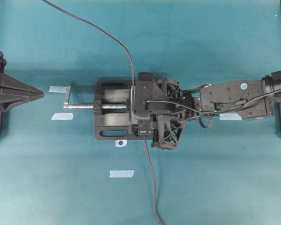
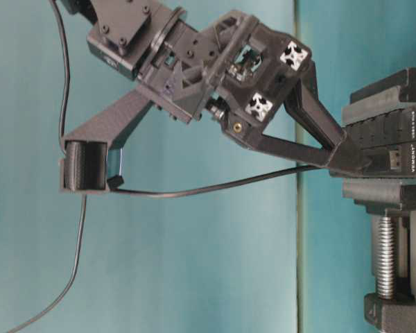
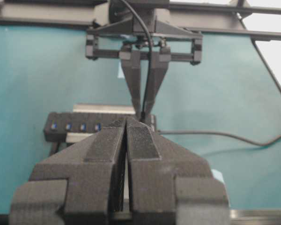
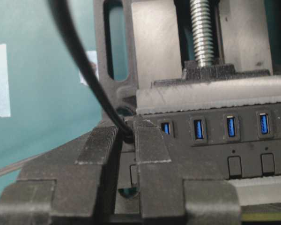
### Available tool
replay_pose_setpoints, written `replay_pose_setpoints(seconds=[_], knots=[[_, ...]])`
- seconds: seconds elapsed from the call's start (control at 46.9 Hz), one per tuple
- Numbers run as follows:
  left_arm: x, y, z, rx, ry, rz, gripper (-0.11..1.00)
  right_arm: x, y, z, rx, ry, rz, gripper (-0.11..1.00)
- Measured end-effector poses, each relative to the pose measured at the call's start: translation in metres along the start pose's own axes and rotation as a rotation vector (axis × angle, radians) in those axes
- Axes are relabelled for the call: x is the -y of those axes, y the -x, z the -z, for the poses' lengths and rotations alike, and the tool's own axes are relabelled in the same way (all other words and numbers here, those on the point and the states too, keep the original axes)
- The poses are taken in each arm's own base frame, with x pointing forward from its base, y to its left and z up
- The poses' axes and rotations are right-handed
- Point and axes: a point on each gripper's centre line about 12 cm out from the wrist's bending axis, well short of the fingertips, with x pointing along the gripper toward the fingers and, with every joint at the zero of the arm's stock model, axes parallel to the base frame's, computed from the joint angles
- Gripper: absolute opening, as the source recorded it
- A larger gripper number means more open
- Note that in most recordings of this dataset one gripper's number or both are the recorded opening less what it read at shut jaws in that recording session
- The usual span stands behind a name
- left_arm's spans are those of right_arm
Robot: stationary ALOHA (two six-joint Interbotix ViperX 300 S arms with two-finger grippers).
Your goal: Insert the USB into the front port of the fixed hub.
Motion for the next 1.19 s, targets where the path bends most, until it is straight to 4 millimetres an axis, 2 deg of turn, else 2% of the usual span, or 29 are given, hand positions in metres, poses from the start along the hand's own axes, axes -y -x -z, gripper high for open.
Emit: replay_pose_setpoints(seconds=[1.193], knots=[[0.000, 0.000, -0.001, 0.002, 0.000, 0.000, 0.00, 0.001, -0.003, 0.012, -0.010, -0.019, -0.005, 0.08]])
